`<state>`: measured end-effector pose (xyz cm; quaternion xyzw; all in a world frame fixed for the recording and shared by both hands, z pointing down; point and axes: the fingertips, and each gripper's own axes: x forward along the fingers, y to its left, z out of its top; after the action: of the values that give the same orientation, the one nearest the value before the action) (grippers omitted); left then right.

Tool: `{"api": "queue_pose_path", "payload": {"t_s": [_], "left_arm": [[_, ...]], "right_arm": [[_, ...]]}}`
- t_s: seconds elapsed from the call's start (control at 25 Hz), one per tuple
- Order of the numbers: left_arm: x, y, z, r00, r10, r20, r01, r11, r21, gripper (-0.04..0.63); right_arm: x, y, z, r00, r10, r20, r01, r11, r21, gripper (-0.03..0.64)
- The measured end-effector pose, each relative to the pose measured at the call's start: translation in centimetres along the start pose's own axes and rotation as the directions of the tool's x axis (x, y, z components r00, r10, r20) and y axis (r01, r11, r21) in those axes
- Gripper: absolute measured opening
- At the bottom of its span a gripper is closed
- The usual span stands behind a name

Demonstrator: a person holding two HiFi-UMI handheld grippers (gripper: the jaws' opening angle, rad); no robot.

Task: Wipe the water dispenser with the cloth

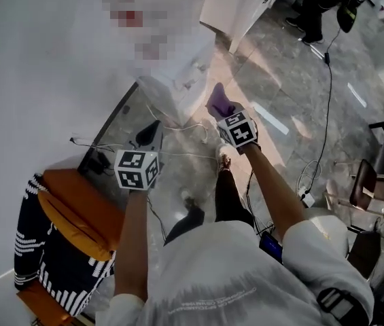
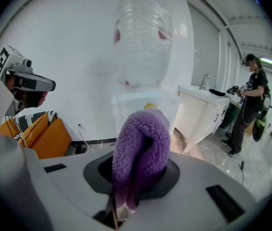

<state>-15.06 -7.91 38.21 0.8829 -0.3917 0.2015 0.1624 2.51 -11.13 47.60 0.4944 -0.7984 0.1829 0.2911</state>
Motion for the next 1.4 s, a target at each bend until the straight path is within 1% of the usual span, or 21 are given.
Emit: {"api": "queue_pose_path", "payload": {"t_s": [0.12,0.28,0.52,0.72,0.92,1.04,1.16,1.4], "left_arm": [[3.5,-2.0,0.1,0.999,-0.045,-0.028,0.045,0.999,0.010,0.017],[7.8,-4.0,-0.6,0.995,-0.072,-0.071,0.073,0.997,0.004,0.017],[13.8,-5.6,-2.0,0.987,-0.086,-0.135,0.084,0.996,-0.020,0.018],[18.2,-5.9,-3.8,0.979,-0.072,-0.190,0.066,0.997,-0.043,0.017],[22.0,-5.8,-4.9,0.967,-0.067,-0.246,0.053,0.996,-0.065,0.017],[24.0,-5.7,-5.1,0.965,-0.063,-0.253,0.041,0.995,-0.092,0.017],[25.2,-5.6,-4.9,0.965,-0.052,-0.255,0.022,0.993,-0.117,0.017],[26.6,-5.5,-3.8,0.964,-0.027,-0.263,-0.015,0.988,-0.154,0.017]], "right_arm": [[-1.9,-4.2,-2.4,0.998,-0.067,-0.017,0.068,0.996,0.061,0.063],[-3.3,-8.7,-5.1,0.992,-0.119,-0.047,0.123,0.987,0.106,0.063],[-3.1,-13.8,-8.1,0.986,-0.138,-0.090,0.150,0.977,0.150,0.063],[-1.1,-17.1,-8.9,0.987,-0.128,-0.100,0.143,0.976,0.166,0.063],[1.9,-19.7,-7.7,0.993,-0.085,-0.083,0.098,0.981,0.169,0.063],[4.0,-21.1,-6.2,0.996,-0.059,-0.063,0.069,0.985,0.157,0.063],[6.3,-21.9,-3.7,0.999,-0.016,-0.038,0.020,0.991,0.130,0.063],[9.2,-22.5,2.4,0.997,0.080,0.020,-0.081,0.996,0.040,0.063]]}}
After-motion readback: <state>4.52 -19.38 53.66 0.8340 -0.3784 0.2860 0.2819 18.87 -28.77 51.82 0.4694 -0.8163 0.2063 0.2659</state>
